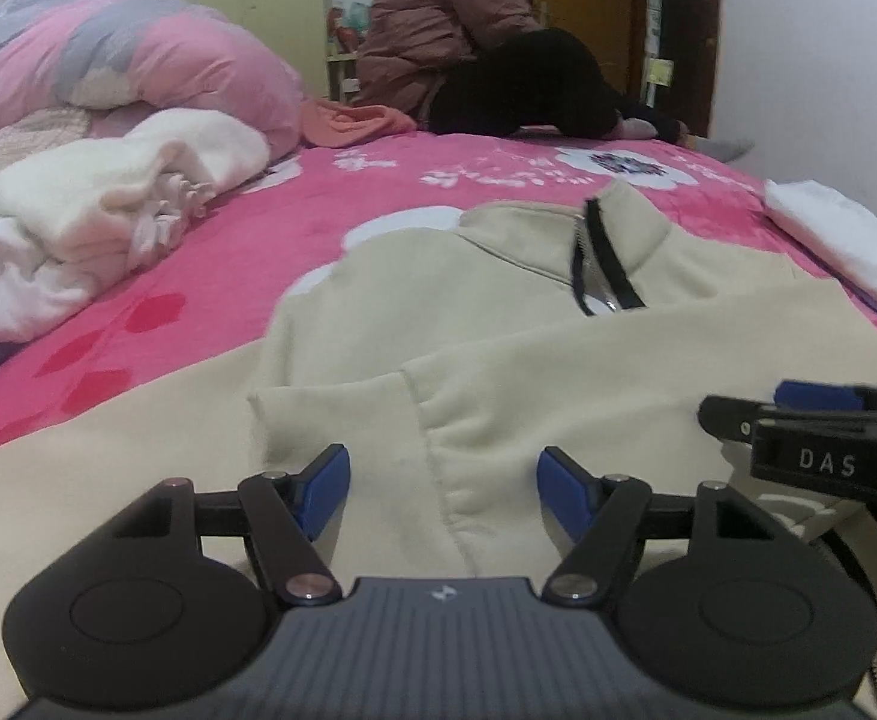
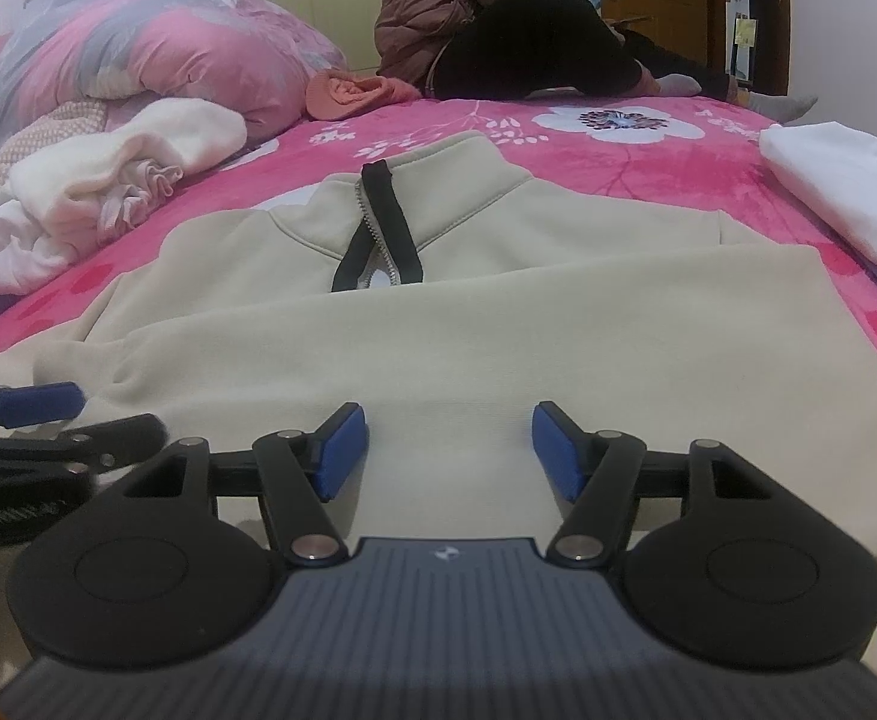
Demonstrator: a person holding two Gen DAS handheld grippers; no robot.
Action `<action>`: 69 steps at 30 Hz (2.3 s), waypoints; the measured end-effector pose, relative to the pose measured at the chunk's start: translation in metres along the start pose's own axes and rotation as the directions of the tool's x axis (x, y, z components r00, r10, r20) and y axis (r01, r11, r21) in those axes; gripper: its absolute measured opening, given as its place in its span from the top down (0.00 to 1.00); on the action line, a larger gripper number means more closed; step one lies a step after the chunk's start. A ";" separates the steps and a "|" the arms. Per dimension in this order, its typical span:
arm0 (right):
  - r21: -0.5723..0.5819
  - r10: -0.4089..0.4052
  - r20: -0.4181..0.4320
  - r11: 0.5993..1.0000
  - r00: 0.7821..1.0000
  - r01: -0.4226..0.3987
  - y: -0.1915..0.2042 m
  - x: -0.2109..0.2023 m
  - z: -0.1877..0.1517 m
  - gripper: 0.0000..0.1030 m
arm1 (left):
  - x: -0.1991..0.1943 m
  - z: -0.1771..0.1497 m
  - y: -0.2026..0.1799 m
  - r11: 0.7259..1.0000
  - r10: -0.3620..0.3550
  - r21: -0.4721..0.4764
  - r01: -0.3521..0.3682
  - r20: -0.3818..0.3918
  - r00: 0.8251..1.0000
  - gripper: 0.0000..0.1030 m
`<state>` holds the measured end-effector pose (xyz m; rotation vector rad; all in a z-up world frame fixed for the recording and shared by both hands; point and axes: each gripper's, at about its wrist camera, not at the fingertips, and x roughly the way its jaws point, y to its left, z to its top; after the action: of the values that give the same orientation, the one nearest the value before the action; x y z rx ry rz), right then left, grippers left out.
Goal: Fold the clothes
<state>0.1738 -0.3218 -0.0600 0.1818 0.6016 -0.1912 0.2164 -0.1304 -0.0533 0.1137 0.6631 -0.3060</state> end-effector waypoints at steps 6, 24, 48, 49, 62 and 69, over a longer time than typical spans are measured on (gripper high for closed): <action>0.011 0.009 0.000 1.000 1.000 -0.009 -0.002 0.000 0.000 0.38 | -0.052 -0.004 0.036 0.998 0.023 -0.061 -0.020 0.050 0.998 0.31; 0.008 0.009 -0.001 1.000 1.000 -0.009 -0.002 0.000 -0.001 0.37 | -0.205 -0.102 0.225 0.833 0.329 -0.475 -0.284 0.011 0.944 0.30; -0.261 0.433 -0.015 0.868 0.901 -0.422 0.189 -0.086 0.062 0.35 | -0.271 -0.191 0.332 0.570 0.451 -0.779 -0.263 0.029 0.892 0.33; -0.271 0.494 -0.050 0.830 0.868 -0.488 0.215 -0.087 0.059 0.35 | -0.271 -0.192 0.334 0.568 0.451 -0.783 -0.254 0.038 0.892 0.33; -0.196 0.719 -0.410 0.531 0.561 -0.824 0.438 -0.067 0.023 0.37 | -0.243 -0.202 0.349 0.566 0.406 -0.797 -0.209 0.050 0.912 0.72; -0.101 0.709 -0.501 0.522 0.496 -0.847 0.484 -0.050 0.014 0.36 | -0.246 -0.212 0.354 0.531 0.394 -0.828 -0.180 0.053 0.918 0.71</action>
<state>0.2523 0.1487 0.0347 0.1494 0.8968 0.9066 0.0201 0.3080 -0.0645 -0.7050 0.4773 0.3437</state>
